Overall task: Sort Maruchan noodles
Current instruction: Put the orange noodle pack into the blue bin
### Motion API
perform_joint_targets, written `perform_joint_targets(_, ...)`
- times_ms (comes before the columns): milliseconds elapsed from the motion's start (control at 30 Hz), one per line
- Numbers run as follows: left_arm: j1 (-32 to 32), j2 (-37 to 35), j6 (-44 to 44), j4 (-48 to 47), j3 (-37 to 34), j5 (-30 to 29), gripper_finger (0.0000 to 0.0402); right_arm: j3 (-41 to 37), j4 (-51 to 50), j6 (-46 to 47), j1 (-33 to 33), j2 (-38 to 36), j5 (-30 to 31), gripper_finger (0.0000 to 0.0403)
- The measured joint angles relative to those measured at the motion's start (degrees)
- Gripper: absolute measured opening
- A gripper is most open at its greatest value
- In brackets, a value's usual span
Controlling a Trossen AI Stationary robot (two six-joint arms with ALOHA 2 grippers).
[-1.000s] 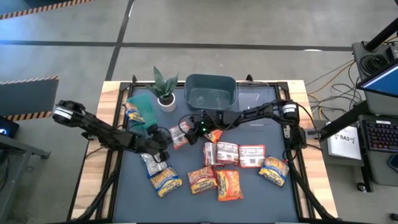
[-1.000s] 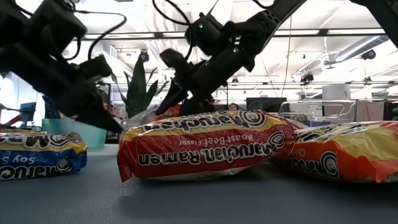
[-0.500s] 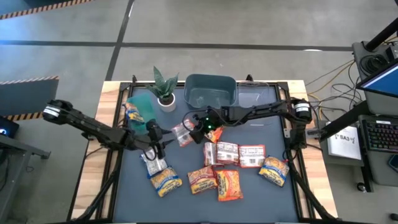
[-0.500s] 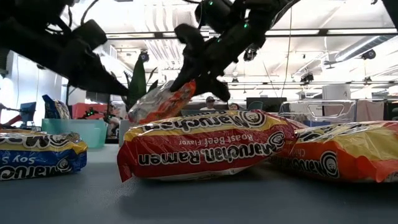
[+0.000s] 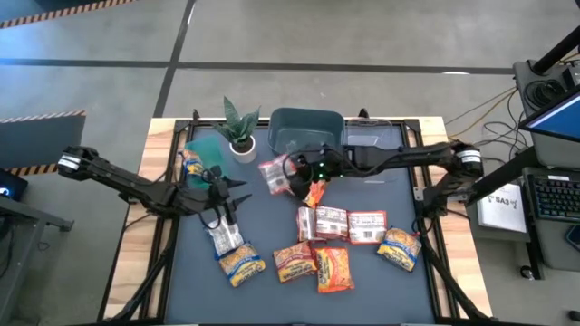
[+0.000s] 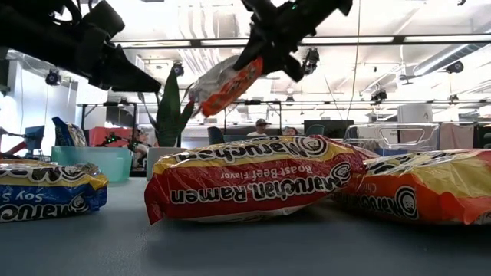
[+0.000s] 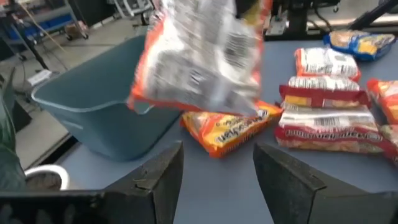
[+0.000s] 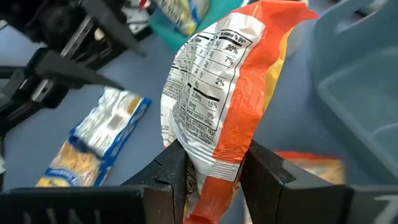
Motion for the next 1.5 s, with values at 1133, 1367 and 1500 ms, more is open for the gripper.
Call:
perform_joint_targets(1133, 0.11, -1.82, 20.15, -0.42, 10.54, -13.51, 0.0178, 15.05, -11.41, -34.51, -10.11, 8.16, 23.46, 0.0107)
perform_joint_targets(1367, 0.11, -1.93, 19.52, -1.52, 10.01, -13.51, 0.0178, 18.11, -16.65, -43.75, -11.02, 11.63, 26.4, 0.0107)
perform_joint_targets(1500, 0.11, -1.95, 19.22, -1.58, 10.01, -13.52, 0.0178, 17.57, -16.83, -53.03, -10.99, 13.97, 26.24, 0.0107)
